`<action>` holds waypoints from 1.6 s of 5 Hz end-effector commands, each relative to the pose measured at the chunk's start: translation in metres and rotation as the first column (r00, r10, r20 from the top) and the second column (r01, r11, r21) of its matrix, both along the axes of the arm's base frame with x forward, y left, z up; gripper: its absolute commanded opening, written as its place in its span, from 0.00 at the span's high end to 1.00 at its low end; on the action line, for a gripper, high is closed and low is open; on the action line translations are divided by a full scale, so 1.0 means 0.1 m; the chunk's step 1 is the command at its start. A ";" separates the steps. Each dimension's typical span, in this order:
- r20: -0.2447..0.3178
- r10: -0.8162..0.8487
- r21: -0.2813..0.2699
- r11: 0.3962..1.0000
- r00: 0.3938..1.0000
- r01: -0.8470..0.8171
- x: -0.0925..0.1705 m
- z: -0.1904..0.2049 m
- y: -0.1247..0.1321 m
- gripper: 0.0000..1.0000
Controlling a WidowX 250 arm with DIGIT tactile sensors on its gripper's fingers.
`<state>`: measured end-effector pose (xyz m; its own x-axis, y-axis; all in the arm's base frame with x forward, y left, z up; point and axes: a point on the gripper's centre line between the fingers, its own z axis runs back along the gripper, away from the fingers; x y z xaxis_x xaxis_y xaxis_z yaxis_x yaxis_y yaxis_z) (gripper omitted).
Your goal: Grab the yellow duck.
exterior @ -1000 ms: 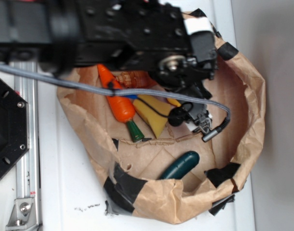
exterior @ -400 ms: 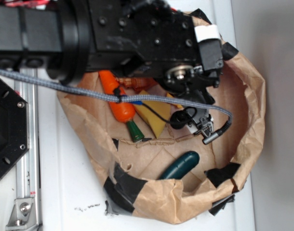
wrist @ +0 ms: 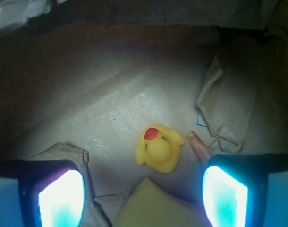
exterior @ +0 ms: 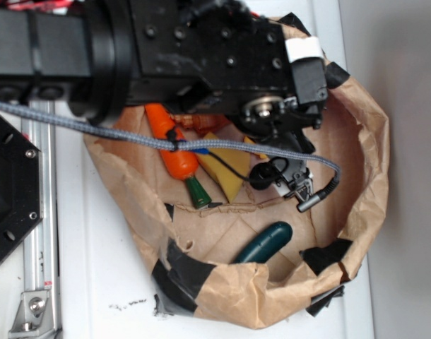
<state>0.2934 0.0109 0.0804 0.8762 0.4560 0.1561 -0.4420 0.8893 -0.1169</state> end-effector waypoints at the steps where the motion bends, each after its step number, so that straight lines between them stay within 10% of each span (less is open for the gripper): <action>1: 0.074 -0.068 -0.114 0.991 0.995 0.076 0.24 -0.28 0.05 0.00; 7: 0.113 -0.121 -0.089 0.987 0.986 0.131 0.09 -0.20 -0.10 0.00; 8: 0.103 -0.120 -0.086 0.988 0.988 0.129 0.13 -0.26 -0.10 1.00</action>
<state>0.2962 -0.0021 0.0432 0.9134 0.3738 0.1613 -0.3340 0.9146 -0.2278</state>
